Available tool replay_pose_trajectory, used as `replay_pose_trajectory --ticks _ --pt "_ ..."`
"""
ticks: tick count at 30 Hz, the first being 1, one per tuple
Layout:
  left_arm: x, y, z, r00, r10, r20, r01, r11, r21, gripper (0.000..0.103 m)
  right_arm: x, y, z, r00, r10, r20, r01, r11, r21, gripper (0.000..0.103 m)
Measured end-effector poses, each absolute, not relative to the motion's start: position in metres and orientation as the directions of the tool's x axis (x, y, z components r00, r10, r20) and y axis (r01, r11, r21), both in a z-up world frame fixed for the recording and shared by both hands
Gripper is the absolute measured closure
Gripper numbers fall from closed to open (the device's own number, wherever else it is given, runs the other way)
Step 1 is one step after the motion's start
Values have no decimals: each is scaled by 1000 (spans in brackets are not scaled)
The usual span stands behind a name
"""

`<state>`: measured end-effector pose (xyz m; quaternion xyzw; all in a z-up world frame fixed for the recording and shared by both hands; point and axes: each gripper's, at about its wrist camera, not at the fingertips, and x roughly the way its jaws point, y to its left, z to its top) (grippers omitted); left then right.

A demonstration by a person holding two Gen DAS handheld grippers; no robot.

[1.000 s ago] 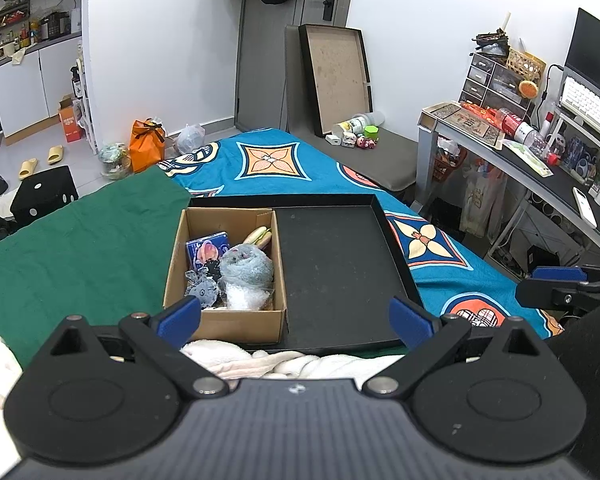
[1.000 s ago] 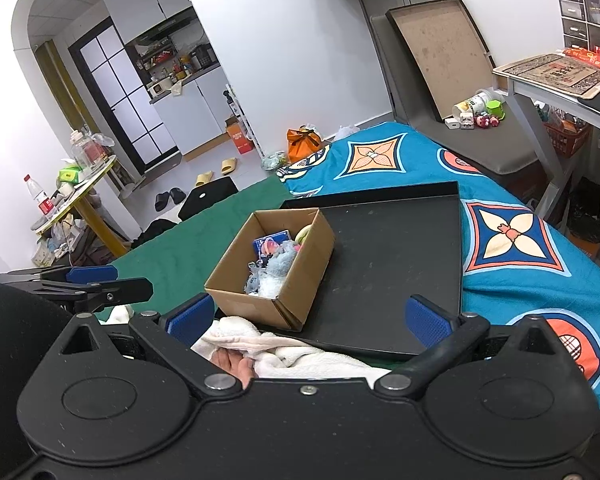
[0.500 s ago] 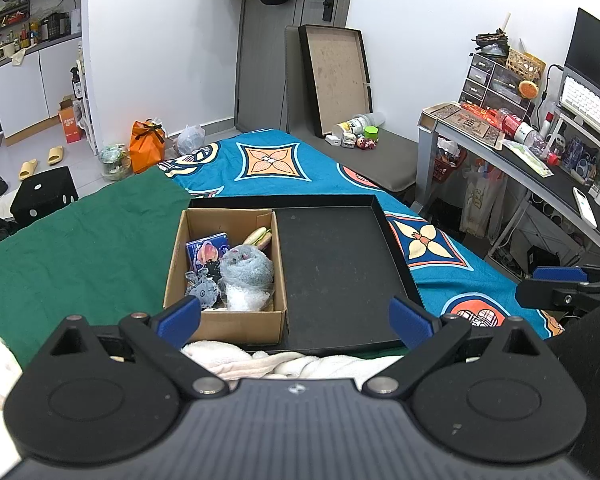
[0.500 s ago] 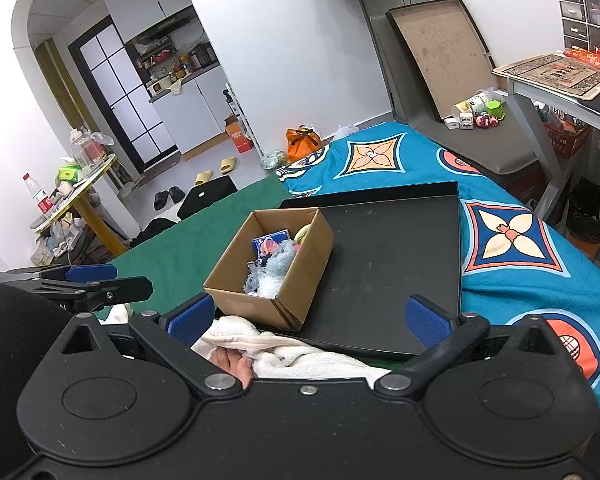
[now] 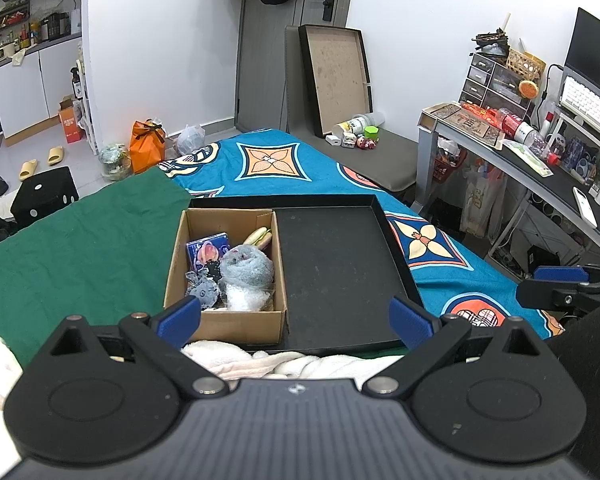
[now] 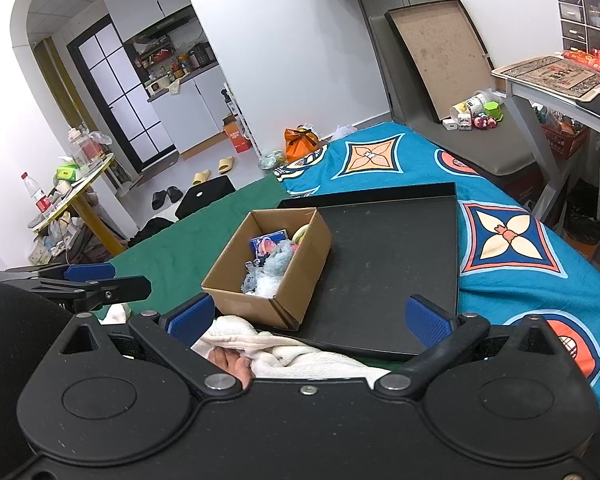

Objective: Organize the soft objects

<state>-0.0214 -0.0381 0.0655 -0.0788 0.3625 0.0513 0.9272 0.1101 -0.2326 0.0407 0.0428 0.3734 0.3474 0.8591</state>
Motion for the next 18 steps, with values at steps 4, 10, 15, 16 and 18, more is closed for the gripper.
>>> replay_pose_trajectory --ticks 4,10,15,16,18 --pt "-21 -38 65 732 37 -681 -152 982 -110 3 111 -235 40 478 630 -612 -564 755 336 0" --pt "-21 -38 66 734 36 -679 -150 983 -109 3 112 -237 41 479 628 -613 -563 756 335 0" --pt "-22 -38 65 734 37 -678 -149 983 -108 3 111 -237 41 479 628 -614 -562 756 334 0" --pt "-21 -38 66 736 38 -676 -147 983 -106 3 111 -237 41 479 628 -614 -563 756 334 0" --pt "-21 -39 67 738 38 -674 -146 984 -105 3 111 -237 41 478 628 -614 -563 756 335 0"
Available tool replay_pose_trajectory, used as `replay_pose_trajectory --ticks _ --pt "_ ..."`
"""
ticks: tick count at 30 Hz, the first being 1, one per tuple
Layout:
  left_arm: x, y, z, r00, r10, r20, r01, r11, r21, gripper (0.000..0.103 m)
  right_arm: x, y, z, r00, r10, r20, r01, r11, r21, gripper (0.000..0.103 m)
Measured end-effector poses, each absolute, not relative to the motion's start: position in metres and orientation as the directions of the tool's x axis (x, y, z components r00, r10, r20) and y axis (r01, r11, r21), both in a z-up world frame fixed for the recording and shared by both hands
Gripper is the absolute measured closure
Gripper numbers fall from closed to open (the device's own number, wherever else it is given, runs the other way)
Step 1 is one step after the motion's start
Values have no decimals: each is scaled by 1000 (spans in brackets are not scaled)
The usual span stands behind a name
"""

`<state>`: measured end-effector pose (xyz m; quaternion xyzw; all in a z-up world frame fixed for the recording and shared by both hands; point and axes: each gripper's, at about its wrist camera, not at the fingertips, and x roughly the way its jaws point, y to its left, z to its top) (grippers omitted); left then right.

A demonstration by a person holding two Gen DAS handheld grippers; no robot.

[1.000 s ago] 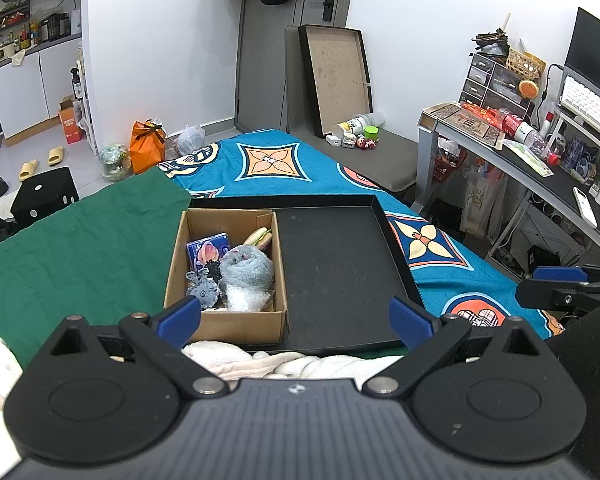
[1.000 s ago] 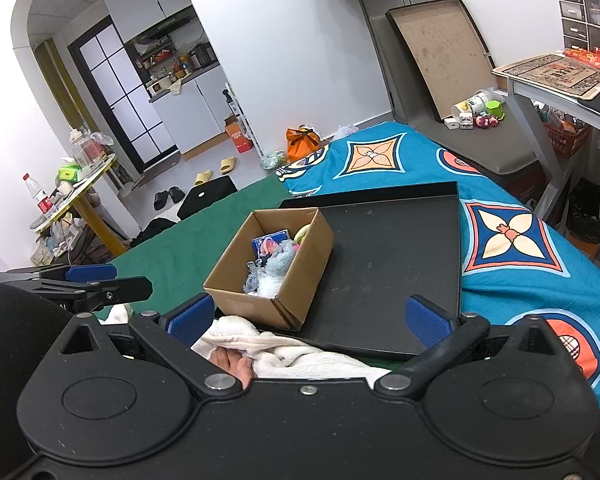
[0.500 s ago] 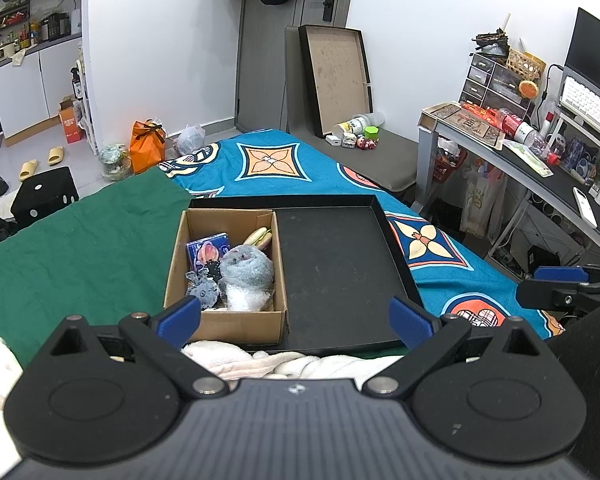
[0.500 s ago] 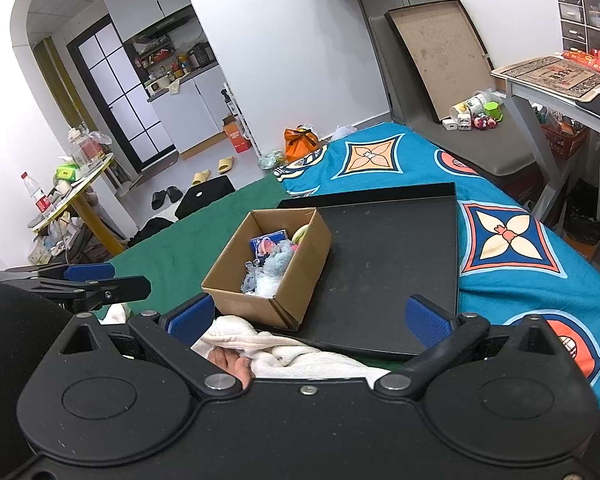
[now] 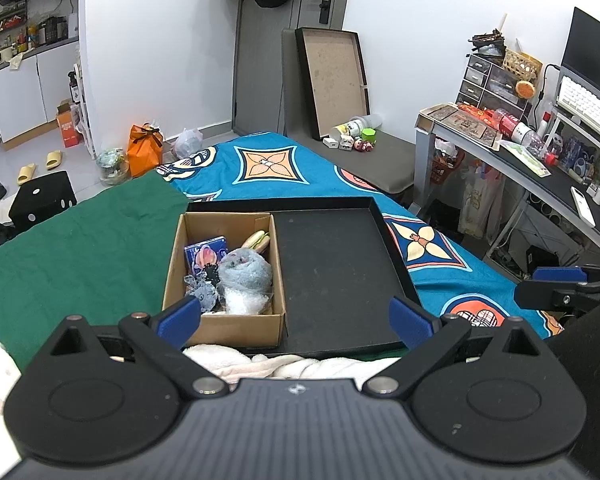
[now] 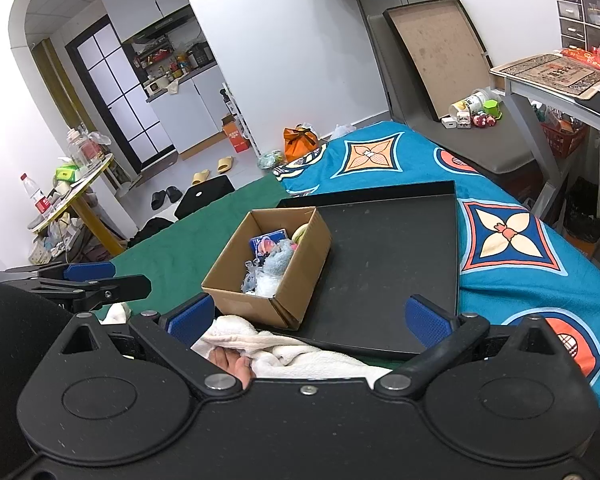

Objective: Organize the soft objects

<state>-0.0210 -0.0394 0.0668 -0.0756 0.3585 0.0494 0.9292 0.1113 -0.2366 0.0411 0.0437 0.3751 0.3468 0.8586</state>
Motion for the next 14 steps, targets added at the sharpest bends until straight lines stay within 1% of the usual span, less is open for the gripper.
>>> replay_pose_trajectory --ticks 7,14 --pt "-21 -42 68 743 46 -668 -149 984 -98 3 111 -238 41 479 625 -616 -562 758 332 0" --pt "-21 -41 67 743 28 -669 -139 984 -113 3 111 -236 42 479 627 -615 -563 756 334 0"
